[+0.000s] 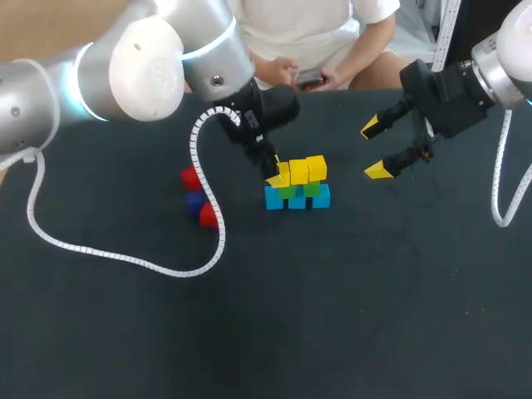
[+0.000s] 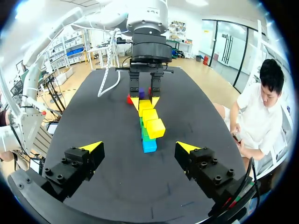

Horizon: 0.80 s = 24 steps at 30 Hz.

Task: Place the blue cubes, place green cubes on the blue cubes, place the yellow cubes on the green cubes, then place the red cubes on the yellow cubes, and place purple cube on the red cubes.

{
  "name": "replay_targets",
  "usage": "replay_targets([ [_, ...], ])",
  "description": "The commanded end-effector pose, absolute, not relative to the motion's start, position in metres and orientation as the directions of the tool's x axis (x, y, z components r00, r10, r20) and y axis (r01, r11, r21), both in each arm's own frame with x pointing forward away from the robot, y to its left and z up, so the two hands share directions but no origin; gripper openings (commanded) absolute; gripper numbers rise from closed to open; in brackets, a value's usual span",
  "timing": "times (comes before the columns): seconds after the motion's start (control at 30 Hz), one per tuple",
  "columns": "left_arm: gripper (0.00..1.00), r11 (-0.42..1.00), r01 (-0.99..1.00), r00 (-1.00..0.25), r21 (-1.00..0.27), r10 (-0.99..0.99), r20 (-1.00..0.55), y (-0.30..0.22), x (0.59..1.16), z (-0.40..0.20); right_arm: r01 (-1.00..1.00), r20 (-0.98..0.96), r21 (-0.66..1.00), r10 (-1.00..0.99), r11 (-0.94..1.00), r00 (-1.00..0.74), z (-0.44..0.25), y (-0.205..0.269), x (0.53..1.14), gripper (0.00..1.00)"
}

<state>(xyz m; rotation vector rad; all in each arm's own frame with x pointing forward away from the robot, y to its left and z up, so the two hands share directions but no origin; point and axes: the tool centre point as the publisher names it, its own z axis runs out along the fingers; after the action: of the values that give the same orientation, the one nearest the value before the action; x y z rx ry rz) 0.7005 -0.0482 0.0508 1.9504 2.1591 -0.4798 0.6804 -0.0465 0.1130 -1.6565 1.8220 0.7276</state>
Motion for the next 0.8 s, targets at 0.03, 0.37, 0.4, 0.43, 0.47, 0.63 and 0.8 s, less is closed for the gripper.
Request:
replay_targets([
  [0.03, 0.00, 0.077, 0.990, -0.113, -0.116, 0.930, -0.351, -0.0484, 0.7036, 0.0500, -0.996, -0.722, 0.017, -0.688, 0.088, -0.074, 0.1131, -0.0467, 0.6792, 1.00],
  [0.37, 0.00, 0.073, 0.991, -0.109, -0.112, 0.930, -0.351, -0.0493, 0.7055, 0.0499, -0.996, -0.722, 0.017, -0.688, 0.088, -0.074, 0.1131, -0.0467, 0.6792, 1.00],
  [0.4, 0.00, 0.074, 0.991, -0.109, -0.112, 0.930, -0.351, -0.0493, 0.7055, 0.0502, -0.996, -0.722, 0.017, -0.688, 0.088, -0.074, 0.1131, -0.0467, 0.6792, 1.00],
  [0.43, 0.00, 0.074, 0.991, -0.109, -0.111, 0.930, -0.351, -0.0493, 0.7055, 0.0505, -0.996, -0.722, 0.017, -0.688, 0.088, -0.074, 0.1131, -0.0467, 0.6792, 1.00],
  [0.47, 0.00, 0.074, 0.991, -0.109, -0.110, 0.930, -0.351, -0.0492, 0.7055, 0.0508, -0.996, -0.722, 0.017, -0.688, 0.088, -0.074, 0.1131, -0.0467, 0.6792, 1.00],
  [0.63, 0.00, 0.075, 0.991, -0.110, -0.111, 0.931, -0.349, -0.0492, 0.7055, 0.0513, -0.996, -0.722, 0.017, -0.688, 0.088, -0.074, 0.1131, -0.0467, 0.6792, 1.00],
  [0.8, 0.00, 0.073, 0.991, -0.107, -0.112, 0.931, -0.348, -0.0504, 0.7070, 0.0512, -0.996, -0.722, 0.017, -0.688, 0.088, -0.074, 0.1131, -0.0467, 0.6792, 1.00],
])
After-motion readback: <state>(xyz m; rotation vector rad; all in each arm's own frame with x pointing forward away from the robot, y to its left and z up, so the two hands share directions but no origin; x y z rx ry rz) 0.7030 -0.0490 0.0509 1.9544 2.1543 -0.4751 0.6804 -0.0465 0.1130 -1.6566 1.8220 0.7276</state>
